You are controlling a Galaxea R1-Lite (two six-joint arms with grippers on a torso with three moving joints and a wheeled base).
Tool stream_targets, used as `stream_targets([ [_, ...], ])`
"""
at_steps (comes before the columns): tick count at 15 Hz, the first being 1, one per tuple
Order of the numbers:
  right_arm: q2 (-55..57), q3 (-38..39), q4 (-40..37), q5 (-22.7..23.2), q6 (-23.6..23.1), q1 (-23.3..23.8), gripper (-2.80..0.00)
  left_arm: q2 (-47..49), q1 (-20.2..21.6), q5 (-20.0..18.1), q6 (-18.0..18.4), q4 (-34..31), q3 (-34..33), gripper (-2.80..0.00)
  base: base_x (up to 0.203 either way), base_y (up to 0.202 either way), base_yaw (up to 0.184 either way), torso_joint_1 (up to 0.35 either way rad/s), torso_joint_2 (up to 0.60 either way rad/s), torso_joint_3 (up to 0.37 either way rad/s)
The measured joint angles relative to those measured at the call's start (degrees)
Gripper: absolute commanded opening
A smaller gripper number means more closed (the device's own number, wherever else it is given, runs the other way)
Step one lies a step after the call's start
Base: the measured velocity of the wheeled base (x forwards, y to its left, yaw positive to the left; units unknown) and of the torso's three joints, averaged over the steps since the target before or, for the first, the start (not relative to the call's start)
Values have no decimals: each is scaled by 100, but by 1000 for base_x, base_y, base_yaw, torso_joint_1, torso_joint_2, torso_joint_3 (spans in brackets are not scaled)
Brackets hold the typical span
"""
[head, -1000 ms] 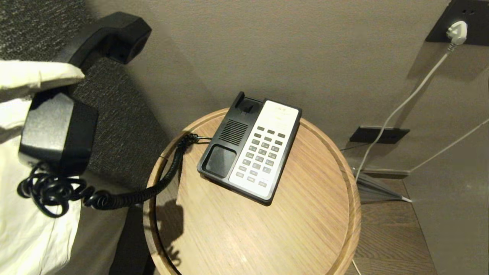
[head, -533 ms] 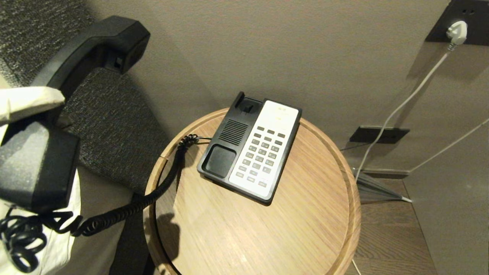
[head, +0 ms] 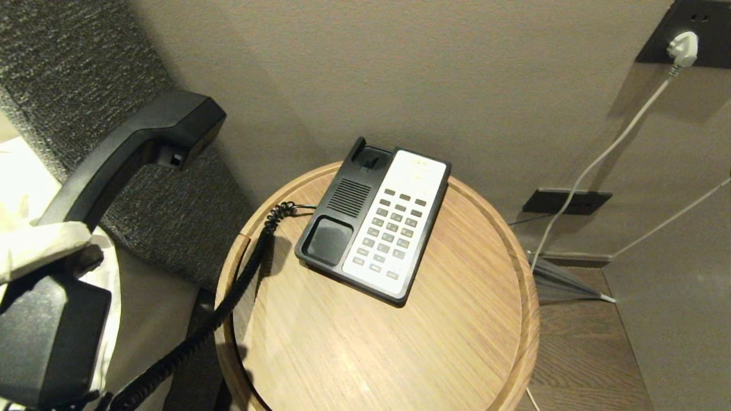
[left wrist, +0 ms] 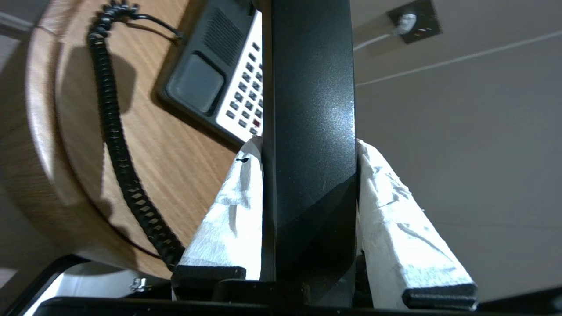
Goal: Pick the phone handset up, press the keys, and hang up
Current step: Dial the number
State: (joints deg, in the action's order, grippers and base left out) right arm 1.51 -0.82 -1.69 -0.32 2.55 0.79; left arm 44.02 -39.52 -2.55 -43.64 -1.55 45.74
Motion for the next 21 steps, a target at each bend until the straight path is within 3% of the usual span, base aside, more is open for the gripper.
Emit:
stream_targets([
  [3,-4,-18,-28,14,-77,0,-280,-39,2,-75,-5,252,-65,-280,0,0,0,0,0,0],
  [5,-6,-501,-229,53,-30,0,-280,-58,2,-75,-10,480,-120,-280,0,0,0,0,0,0],
  [10,368,-3552,-2092,472,236,-2,-280,-142,6,-83,-8,571,-131,-280,0,0,0,0,0,0],
  [12,1237,-4333,-2048,648,457,-11,-280,-157,5,-92,-13,571,-142,-280,0,0,0,0,0,0],
  [16,4012,-5412,-1723,1000,781,-140,-280,-157,6,-88,-15,655,-126,-280,0,0,0,0,0,0],
  [18,5326,-5733,-1350,1003,1075,-620,-280,-144,5,-83,-17,692,-135,-280,0,0,0,0,0,0],
  [21,6948,-6038,-294,147,1551,-2187,-280,-144,5,-89,-19,733,-165,-280,0,0,0,0,0,0],
])
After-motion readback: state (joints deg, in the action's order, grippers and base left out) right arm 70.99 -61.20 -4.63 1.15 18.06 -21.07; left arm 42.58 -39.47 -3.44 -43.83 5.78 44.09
